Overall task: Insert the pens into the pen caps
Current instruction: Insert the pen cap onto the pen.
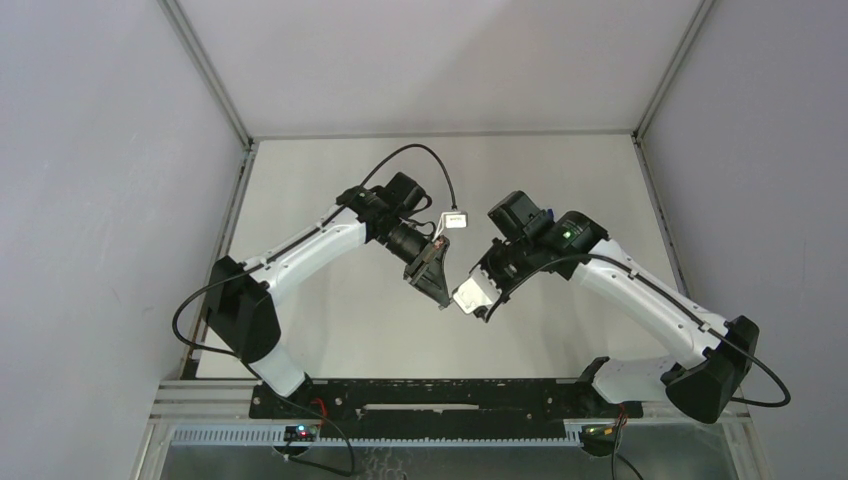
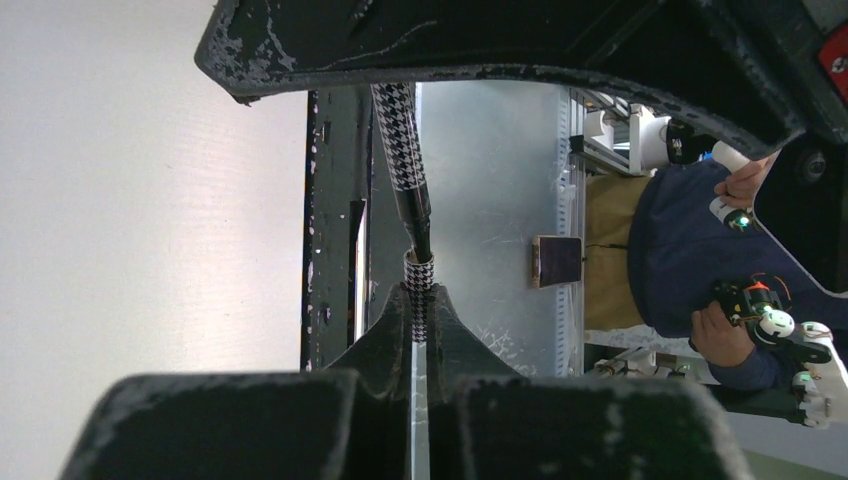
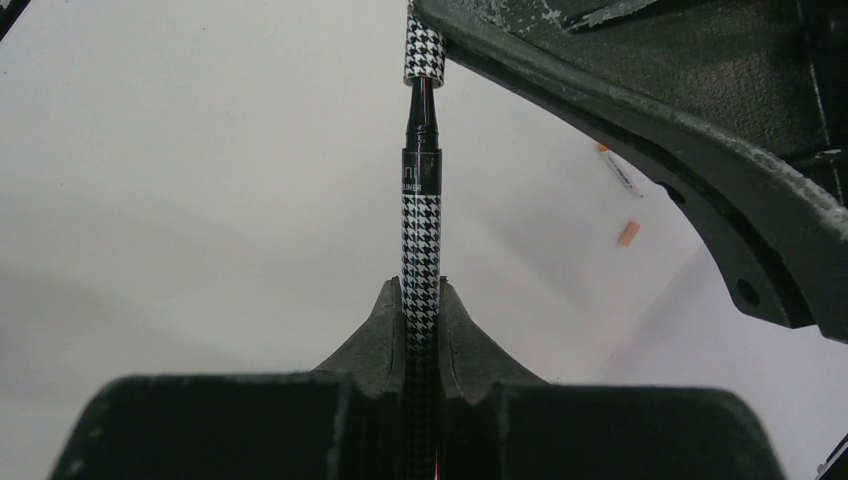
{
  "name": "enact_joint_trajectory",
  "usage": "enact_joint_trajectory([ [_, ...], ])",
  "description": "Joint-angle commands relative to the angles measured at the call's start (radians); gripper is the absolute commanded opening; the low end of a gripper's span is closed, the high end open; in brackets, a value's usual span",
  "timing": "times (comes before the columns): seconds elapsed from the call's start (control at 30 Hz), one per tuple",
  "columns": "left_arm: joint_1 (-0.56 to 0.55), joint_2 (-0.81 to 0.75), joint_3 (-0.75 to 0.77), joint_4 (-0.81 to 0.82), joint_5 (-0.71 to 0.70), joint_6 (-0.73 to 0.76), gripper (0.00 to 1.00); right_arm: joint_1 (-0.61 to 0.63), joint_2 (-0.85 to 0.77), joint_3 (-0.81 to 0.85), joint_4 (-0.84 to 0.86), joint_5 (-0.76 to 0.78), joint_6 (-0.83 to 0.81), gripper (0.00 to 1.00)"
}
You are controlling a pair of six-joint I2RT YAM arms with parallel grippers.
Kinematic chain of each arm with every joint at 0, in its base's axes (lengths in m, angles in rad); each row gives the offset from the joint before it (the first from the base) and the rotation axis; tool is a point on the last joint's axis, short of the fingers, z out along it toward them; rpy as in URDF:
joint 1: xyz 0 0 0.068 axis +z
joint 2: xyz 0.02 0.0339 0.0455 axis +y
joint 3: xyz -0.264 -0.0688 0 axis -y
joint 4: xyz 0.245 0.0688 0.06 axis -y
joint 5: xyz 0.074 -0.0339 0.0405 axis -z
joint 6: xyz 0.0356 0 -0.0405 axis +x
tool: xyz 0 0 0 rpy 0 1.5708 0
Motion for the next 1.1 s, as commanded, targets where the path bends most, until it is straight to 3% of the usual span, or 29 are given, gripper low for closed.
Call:
enact_joint_trajectory([
  [0.0,-0.006,-0.005,0.04,0.025,0.03,-0.014,0.0,0.02,0.006,0.001,0.02,-0.005,0.024,0.0],
  [0.4,-0.005,-0.018,0.028,0.104,0.04,-0.077,0.0,0.058,0.014,0.001,0.021,-0.059,0.08,0.0],
  [0.67,-0.005,-0.032,-0.017,0.252,0.031,-0.208,0.01,0.072,0.02,0.001,0.027,-0.139,0.137,0.0],
  [1.07,0.0,-0.048,-0.053,0.339,0.022,-0.288,0.12,0.014,0.019,-0.001,0.021,-0.323,0.217,0.0],
])
